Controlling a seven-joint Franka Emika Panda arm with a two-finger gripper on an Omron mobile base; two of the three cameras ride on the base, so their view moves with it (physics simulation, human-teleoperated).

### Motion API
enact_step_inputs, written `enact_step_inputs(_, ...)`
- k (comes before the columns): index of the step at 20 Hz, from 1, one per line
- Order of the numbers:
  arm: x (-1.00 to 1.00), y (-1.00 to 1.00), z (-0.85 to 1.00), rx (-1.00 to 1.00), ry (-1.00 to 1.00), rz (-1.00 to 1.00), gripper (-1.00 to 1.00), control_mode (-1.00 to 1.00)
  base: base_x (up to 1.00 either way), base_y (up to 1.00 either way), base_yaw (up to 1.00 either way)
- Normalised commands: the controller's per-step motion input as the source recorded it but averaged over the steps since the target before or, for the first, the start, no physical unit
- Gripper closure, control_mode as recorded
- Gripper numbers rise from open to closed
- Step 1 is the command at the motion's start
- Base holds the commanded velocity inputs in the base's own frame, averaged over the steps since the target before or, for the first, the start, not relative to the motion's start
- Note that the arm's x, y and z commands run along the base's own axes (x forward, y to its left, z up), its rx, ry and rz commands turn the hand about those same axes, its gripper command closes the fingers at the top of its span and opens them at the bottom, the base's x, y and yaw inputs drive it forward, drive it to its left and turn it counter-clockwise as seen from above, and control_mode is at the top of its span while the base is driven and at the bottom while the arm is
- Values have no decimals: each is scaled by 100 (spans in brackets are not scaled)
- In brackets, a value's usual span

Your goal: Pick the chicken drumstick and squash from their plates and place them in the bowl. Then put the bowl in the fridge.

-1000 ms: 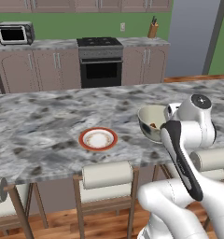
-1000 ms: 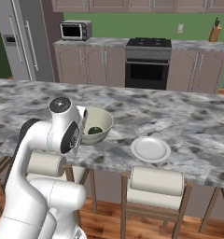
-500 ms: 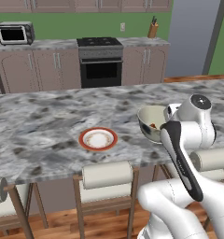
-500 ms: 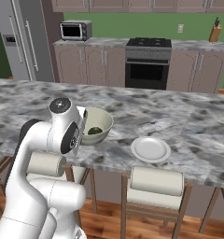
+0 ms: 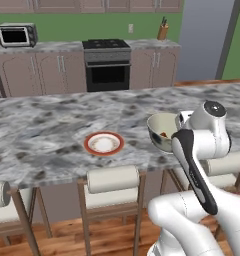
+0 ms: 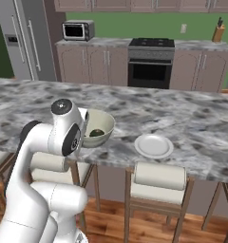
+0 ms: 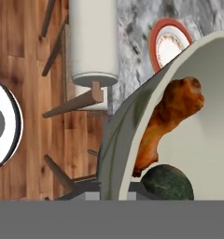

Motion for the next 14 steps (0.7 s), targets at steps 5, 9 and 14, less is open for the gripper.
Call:
enact_step_inputs(5,0,0,0,0,0,0,100,100,-62,9,3)
enact_step_inputs(9,0,0,0,0,0,0,100,100,-11,52,29)
enact_step_inputs(14,0,0,0,0,0,0,100,100,-9,67,50)
